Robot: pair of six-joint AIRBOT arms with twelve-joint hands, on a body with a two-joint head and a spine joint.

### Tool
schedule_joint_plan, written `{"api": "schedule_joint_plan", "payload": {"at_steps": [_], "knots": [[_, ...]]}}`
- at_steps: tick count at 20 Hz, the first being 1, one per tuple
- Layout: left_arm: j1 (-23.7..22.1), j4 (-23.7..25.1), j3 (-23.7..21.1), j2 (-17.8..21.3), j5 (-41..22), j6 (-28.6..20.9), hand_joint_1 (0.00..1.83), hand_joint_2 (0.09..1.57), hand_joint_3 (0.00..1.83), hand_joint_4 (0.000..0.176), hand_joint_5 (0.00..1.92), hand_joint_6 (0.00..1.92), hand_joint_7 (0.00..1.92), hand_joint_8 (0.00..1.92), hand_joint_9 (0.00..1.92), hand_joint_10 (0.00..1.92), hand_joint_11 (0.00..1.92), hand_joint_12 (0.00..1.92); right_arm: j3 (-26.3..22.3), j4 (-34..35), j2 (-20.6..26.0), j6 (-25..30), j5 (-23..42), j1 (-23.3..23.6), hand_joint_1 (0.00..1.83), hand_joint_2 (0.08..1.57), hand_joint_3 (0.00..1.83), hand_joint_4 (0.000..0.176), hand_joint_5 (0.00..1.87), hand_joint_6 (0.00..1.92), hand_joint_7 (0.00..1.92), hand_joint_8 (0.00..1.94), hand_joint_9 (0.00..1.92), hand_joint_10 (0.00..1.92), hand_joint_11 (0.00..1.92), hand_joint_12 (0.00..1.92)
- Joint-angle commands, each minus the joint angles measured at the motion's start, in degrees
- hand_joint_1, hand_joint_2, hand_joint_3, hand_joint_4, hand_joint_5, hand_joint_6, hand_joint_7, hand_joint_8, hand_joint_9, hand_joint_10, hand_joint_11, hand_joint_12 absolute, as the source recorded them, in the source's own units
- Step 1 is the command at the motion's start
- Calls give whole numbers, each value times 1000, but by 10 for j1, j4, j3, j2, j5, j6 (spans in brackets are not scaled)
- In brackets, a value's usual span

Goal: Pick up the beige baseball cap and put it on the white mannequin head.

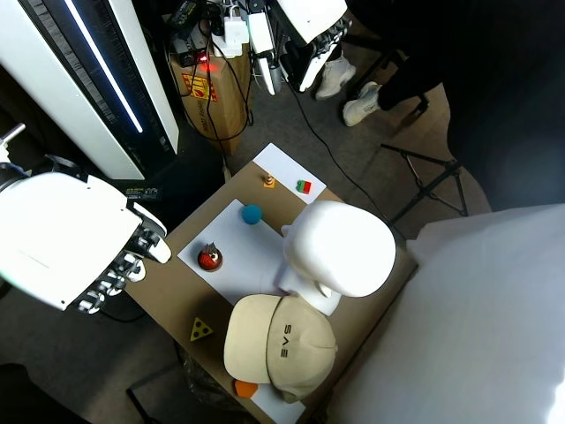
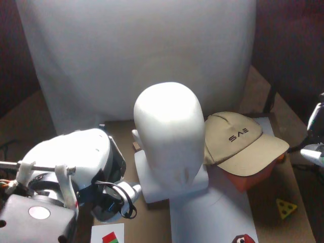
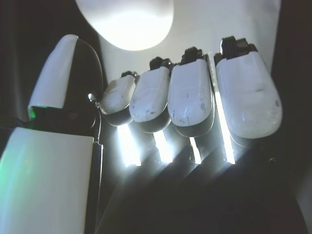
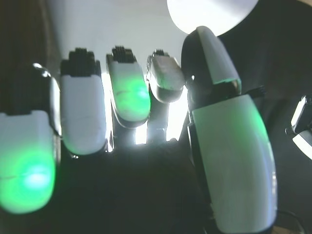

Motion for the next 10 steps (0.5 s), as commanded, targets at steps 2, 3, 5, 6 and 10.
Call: {"api": "schedule_joint_plan", "payload": {"at_steps": [2,3,5,6,10], "knots": [[-1,49,-1,-1,-22,-9,0,1127,117,108,65,48,31,33,8,41,0,321,0,-23,3,-1,50,3,0,923,214,74,5,23,0,3,0,0,0,163],[-1,49,-1,-1,-22,-10,0,1127,117,108,65,48,31,33,8,41,0,321,0,-23,3,-1,50,3,0,923,214,74,5,23,0,3,0,0,0,163],[-3,49,-1,-1,-22,-10,0,1167,10,107,78,4,32,2,8,4,0,308,-1,-23,2,-2,51,3,0,1009,22,74,13,0,0,0,0,0,0,150],[-2,53,-1,-2,-22,-10,0,1164,6,107,78,3,32,1,8,4,0,310,-1,-23,2,-2,52,3,0,1004,16,74,13,0,0,0,0,0,0,149],[34,106,6,-24,-83,-22,0,1158,1,107,78,2,32,0,8,1,0,294,3,-24,-1,-26,55,-6,0,1001,11,74,13,1,0,0,0,0,0,145]]}}
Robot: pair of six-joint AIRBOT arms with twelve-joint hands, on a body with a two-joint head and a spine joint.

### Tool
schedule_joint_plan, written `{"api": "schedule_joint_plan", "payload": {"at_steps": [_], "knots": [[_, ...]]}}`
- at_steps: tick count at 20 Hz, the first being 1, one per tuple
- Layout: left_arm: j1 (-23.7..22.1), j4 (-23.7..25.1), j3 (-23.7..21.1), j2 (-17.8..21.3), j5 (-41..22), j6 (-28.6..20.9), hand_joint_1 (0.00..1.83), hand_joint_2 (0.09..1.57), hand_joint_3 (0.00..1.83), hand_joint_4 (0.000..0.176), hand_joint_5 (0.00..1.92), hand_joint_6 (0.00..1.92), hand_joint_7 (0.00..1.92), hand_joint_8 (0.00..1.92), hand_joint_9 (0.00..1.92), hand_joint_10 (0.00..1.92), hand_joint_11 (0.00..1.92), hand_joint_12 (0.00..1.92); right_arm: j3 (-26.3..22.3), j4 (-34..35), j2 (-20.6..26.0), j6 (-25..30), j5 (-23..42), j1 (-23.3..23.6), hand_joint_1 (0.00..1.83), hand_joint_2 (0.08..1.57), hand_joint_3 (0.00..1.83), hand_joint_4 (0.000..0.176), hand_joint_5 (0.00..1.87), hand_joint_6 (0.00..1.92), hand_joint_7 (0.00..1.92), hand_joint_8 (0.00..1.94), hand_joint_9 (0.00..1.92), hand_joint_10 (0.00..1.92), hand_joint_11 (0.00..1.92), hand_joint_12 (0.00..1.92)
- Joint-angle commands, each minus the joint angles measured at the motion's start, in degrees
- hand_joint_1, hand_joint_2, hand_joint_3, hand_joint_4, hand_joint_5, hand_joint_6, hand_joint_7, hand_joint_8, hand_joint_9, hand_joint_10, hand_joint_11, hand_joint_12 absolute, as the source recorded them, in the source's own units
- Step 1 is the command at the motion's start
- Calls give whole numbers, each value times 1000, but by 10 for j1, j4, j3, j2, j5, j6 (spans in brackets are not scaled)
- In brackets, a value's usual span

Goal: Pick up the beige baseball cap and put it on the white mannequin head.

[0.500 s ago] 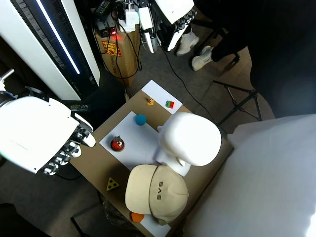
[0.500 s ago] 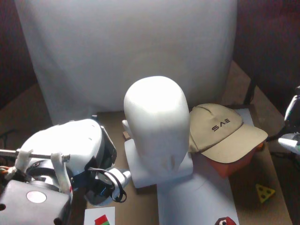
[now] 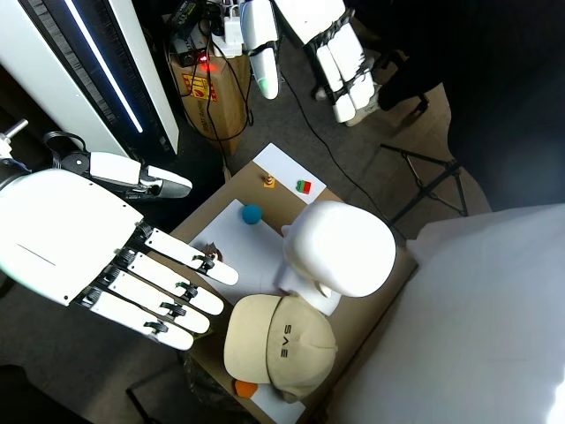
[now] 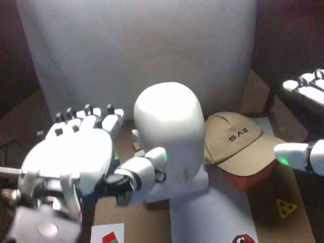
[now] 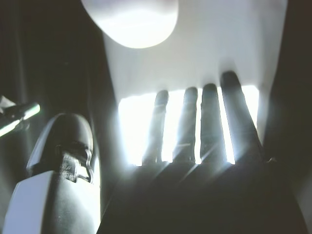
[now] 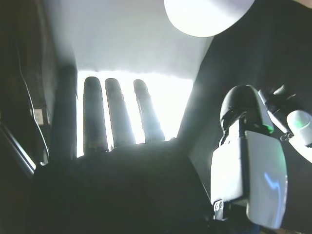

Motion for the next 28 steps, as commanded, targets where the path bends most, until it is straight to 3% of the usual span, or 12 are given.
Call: {"api": "schedule_joint_plan", "payload": {"at_steps": [1,4,6,8,11,12,13,15,17,18,19,28], "knots": [[12,68,4,-9,-69,-28,0,1158,0,107,78,0,20,1,0,0,0,258,7,-24,1,-7,43,3,0,1003,11,73,17,2,0,0,0,0,0,140],[59,95,20,-52,-120,-69,0,1156,0,106,74,0,19,0,0,0,0,250,46,-48,-3,1,-1,-11,0,1004,7,73,15,0,0,0,0,0,0,166],[87,120,33,-76,-148,-105,0,1149,0,105,76,1,19,0,0,0,0,248,80,-155,-12,72,-23,-26,0,996,2,73,17,1,11,2,0,0,0,182],[108,135,47,-94,-172,-129,0,1139,0,105,48,9,0,0,0,0,0,155,121,-252,-36,120,-21,-50,0,979,0,52,47,1,55,1,31,2,0,292],[139,149,70,-112,-169,-166,0,1139,0,105,47,8,0,0,0,0,0,147,190,-321,-88,105,-33,-81,0,978,0,51,49,1,57,1,32,2,0,298],[145,149,75,-113,-165,-171,0,1138,0,103,46,5,0,0,0,0,0,131,206,-321,-105,86,-17,-91,192,994,3,22,48,1,59,1,38,3,0,348],[150,148,79,-115,-162,-176,0,1137,0,102,52,3,0,0,0,0,0,156,225,-320,-122,61,-3,-102,553,1034,11,10,17,0,37,0,24,1,0,285],[158,148,88,-121,-162,-179,0,1136,0,102,54,2,0,0,0,0,0,163,267,-317,-160,27,18,-126,650,1042,10,7,9,0,31,0,20,0,0,265],[168,154,96,-124,-148,-179,0,1137,1,100,59,0,0,0,0,0,0,256,304,-295,-196,-10,27,-146,1045,1035,0,0,69,4,71,1,79,4,0,512],[175,161,106,-130,-140,-179,0,1137,1,99,59,0,0,0,0,0,0,259,333,-294,-220,-15,33,-164,1092,1030,0,0,78,3,77,1,88,4,0,567],[195,166,153,-165,-122,-195,0,1138,1,93,61,1,0,0,0,0,0,208,420,-270,-267,51,-60,-162,1201,1039,1,0,95,5,98,5,96,3,0,626],[224,199,232,-206,-113,-259,0,1145,3,85,66,1,0,0,0,0,0,223,514,-276,-364,119,-51,-140,1282,1117,16,0,87,3,119,4,97,2,0,510]]}}
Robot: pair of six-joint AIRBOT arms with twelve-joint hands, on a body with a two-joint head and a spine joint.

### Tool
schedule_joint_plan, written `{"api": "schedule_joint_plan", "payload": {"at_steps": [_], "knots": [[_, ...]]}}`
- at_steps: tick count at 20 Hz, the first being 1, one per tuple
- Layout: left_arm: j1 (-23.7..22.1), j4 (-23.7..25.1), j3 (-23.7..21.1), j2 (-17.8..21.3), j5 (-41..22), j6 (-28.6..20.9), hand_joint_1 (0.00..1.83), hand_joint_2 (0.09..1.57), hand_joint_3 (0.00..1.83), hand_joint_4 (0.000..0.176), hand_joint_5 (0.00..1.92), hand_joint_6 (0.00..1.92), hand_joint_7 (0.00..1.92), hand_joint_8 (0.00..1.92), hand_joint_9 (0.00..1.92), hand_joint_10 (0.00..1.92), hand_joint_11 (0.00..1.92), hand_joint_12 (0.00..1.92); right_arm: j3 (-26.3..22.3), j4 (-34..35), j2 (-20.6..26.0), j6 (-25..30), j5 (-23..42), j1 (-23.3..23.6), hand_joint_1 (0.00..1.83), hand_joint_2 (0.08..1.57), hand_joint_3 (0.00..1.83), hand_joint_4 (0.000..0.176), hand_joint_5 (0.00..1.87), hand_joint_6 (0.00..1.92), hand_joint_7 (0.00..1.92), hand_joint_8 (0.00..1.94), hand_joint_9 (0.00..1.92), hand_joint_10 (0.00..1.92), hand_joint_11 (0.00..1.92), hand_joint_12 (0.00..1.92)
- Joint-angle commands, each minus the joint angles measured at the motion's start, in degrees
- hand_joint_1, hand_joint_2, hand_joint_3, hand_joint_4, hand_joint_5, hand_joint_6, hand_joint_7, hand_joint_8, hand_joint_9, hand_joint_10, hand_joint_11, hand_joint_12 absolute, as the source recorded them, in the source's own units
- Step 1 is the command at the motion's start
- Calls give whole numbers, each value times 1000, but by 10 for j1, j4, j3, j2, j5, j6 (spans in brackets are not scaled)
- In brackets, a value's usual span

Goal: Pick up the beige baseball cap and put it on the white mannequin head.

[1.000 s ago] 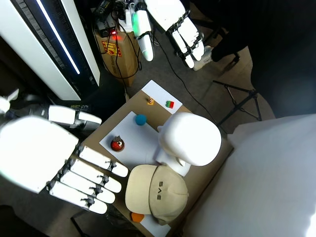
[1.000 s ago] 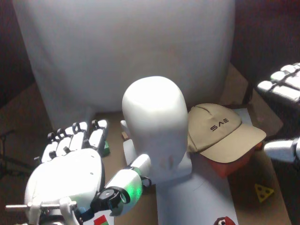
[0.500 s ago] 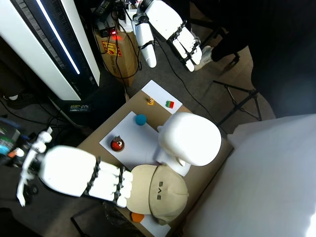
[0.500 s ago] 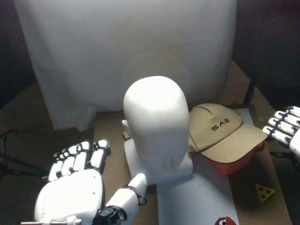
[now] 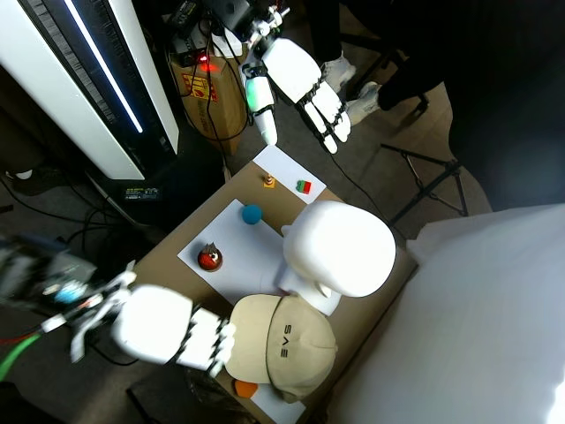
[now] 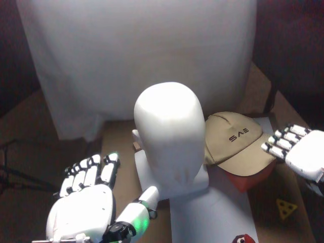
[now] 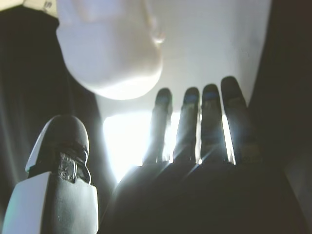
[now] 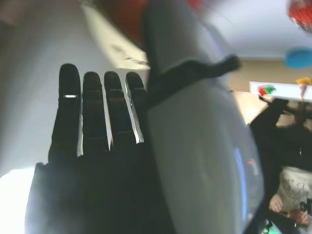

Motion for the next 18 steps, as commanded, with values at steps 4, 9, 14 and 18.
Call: {"api": "schedule_joint_plan", "payload": {"at_steps": [4,9,14,18], "knots": [[4,53,41,-16,-22,-34,0,1146,1,77,65,0,0,0,0,0,0,205,67,-9,-35,19,56,2,1315,1123,7,0,115,6,141,4,130,5,0,537],[19,77,82,-25,-1,-111,0,1160,4,72,56,1,0,0,0,0,0,189,163,-51,-99,79,12,19,1290,1149,9,0,61,0,75,0,81,0,0,324],[10,69,112,-27,7,-162,0,1157,0,69,57,0,0,0,0,0,0,211,218,-63,-141,108,2,28,1281,1189,9,0,44,6,60,7,59,2,0,242],[-1,70,132,-25,7,-178,0,1157,0,69,56,0,9,1,0,0,0,259,290,-91,-183,151,-26,40,1322,1140,0,0,123,6,151,5,133,6,0,515]]}}
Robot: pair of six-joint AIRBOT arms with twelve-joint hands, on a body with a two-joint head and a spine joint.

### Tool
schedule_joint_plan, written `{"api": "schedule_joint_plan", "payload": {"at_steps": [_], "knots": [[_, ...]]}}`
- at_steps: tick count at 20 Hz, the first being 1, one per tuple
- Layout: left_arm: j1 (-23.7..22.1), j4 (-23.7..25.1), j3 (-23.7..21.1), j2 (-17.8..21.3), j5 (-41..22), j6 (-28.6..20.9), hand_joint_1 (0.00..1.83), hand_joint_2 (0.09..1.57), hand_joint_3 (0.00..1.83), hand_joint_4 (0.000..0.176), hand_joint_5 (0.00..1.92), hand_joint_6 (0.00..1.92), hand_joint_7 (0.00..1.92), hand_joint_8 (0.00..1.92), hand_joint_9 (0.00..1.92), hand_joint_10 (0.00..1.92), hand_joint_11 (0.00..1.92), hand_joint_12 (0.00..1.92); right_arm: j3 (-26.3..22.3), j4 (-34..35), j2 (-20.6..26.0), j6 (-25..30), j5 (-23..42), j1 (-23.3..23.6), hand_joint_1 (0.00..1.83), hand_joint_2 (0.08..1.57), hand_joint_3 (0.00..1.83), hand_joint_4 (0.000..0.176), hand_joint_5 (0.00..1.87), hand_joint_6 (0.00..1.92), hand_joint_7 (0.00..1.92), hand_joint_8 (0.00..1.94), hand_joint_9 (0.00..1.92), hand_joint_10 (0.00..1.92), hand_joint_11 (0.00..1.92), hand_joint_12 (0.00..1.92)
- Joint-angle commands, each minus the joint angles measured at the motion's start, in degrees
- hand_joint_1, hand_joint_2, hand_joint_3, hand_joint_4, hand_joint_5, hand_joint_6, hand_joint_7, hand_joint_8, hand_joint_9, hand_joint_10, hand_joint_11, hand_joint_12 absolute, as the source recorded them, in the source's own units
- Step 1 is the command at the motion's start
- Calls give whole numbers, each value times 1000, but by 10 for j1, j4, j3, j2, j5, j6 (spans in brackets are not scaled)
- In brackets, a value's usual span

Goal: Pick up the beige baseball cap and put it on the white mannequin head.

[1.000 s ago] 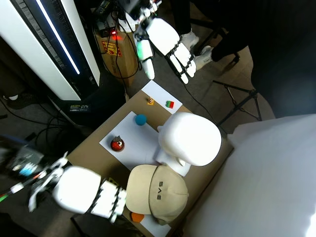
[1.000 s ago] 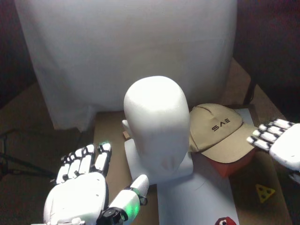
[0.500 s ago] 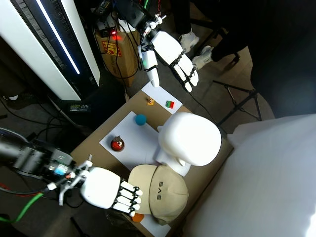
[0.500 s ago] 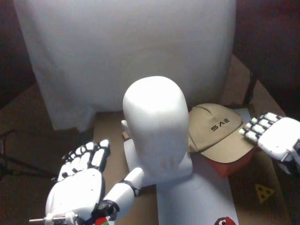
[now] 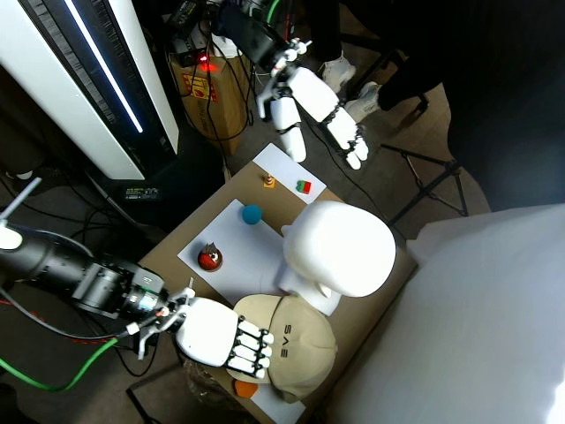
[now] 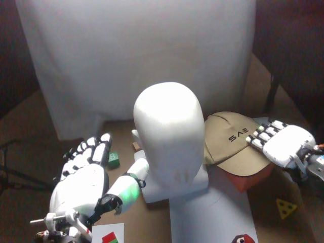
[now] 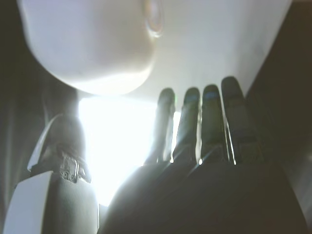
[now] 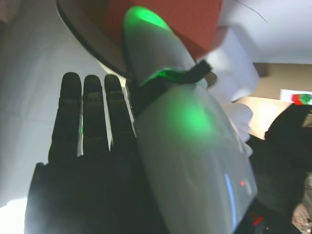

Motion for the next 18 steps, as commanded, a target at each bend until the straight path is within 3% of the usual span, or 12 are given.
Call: {"api": "schedule_joint_plan", "payload": {"at_steps": [1,8,12,18], "knots": [[-6,38,4,2,-51,-8,0,1157,0,69,55,0,8,1,0,0,0,261,12,-8,1,14,36,8,1321,1137,0,0,130,8,155,6,137,7,0,523],[-7,24,8,3,-49,-31,0,1153,0,68,48,3,0,0,0,0,0,210,52,-73,-29,71,13,13,1316,1137,0,0,129,1,165,3,147,5,0,508],[-8,44,15,7,-36,-31,0,1154,0,68,48,3,0,0,0,0,0,206,87,-106,-47,115,13,15,1317,1132,0,0,132,1,167,1,153,2,0,561],[3,74,5,11,-26,-17,0,1154,0,68,48,2,0,0,0,0,0,201,93,-110,-52,122,24,15,1337,1144,2,0,122,0,160,0,152,1,0,563]]}}
